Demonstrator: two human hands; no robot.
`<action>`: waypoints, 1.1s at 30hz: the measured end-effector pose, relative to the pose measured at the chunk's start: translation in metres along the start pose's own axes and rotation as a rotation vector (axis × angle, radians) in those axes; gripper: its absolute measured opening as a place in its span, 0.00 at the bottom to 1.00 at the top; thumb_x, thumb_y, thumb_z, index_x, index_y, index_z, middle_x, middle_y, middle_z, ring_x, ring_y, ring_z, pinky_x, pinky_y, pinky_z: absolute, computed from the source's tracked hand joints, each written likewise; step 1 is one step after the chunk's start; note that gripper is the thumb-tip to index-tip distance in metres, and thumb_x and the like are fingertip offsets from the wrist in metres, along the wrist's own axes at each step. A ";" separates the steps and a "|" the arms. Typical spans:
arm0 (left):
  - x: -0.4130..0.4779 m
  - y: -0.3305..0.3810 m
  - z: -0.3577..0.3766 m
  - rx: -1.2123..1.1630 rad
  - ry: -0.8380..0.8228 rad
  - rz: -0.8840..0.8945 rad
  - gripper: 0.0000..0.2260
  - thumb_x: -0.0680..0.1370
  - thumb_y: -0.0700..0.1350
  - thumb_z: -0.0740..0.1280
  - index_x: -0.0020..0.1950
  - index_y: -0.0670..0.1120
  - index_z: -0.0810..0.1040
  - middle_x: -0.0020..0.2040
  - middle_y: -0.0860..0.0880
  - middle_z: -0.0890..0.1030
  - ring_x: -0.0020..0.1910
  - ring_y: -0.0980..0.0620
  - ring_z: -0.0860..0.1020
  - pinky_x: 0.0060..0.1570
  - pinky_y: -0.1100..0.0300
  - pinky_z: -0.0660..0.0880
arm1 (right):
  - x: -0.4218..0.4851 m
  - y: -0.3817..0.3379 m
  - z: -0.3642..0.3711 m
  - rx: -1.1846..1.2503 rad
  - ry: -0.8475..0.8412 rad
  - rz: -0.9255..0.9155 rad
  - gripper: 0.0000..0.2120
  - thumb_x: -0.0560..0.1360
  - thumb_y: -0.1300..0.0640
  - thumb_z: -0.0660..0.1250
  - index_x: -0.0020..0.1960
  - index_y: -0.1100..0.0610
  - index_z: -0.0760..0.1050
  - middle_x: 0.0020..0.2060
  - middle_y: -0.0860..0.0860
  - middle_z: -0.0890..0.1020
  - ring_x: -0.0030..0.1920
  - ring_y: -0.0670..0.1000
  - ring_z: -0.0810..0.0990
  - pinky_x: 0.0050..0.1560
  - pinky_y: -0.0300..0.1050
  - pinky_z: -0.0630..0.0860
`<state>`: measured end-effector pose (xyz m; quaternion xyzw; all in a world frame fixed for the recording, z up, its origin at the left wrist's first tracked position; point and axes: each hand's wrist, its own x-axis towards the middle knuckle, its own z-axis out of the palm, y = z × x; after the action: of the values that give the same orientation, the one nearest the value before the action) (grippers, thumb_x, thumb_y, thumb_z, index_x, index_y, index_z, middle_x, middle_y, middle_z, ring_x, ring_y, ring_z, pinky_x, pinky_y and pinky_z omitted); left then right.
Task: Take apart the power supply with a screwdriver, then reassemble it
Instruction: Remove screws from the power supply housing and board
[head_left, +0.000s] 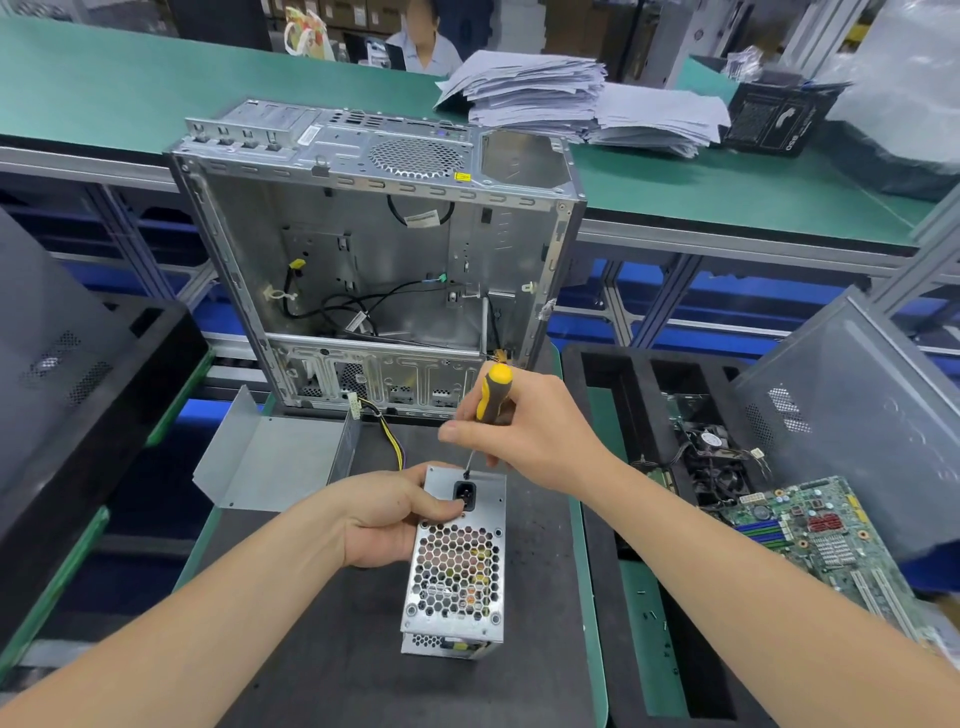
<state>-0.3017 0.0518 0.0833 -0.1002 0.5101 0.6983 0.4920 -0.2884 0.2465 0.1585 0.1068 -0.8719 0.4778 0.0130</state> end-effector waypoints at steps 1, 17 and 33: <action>0.000 0.000 0.000 -0.004 0.000 0.000 0.21 0.78 0.27 0.66 0.70 0.40 0.76 0.58 0.35 0.84 0.54 0.39 0.85 0.54 0.42 0.82 | 0.000 -0.001 0.000 0.026 -0.005 0.002 0.16 0.73 0.48 0.80 0.45 0.55 0.76 0.36 0.51 0.84 0.32 0.57 0.84 0.36 0.50 0.82; -0.001 -0.001 0.000 -0.014 0.024 -0.005 0.19 0.78 0.27 0.66 0.66 0.41 0.77 0.58 0.34 0.84 0.55 0.37 0.85 0.54 0.40 0.83 | 0.004 -0.007 -0.011 -0.021 0.004 -0.112 0.10 0.80 0.58 0.69 0.53 0.52 0.67 0.34 0.57 0.82 0.32 0.58 0.86 0.34 0.62 0.82; -0.011 -0.009 -0.007 -0.028 -0.036 0.099 0.23 0.84 0.29 0.58 0.68 0.55 0.69 0.65 0.32 0.80 0.63 0.33 0.80 0.64 0.34 0.76 | -0.001 0.001 -0.017 0.284 0.098 0.038 0.09 0.80 0.65 0.66 0.52 0.59 0.65 0.35 0.62 0.84 0.30 0.65 0.85 0.29 0.56 0.83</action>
<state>-0.2919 0.0396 0.0815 -0.0693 0.4958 0.7306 0.4644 -0.2890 0.2614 0.1663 0.0677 -0.7958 0.6009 0.0312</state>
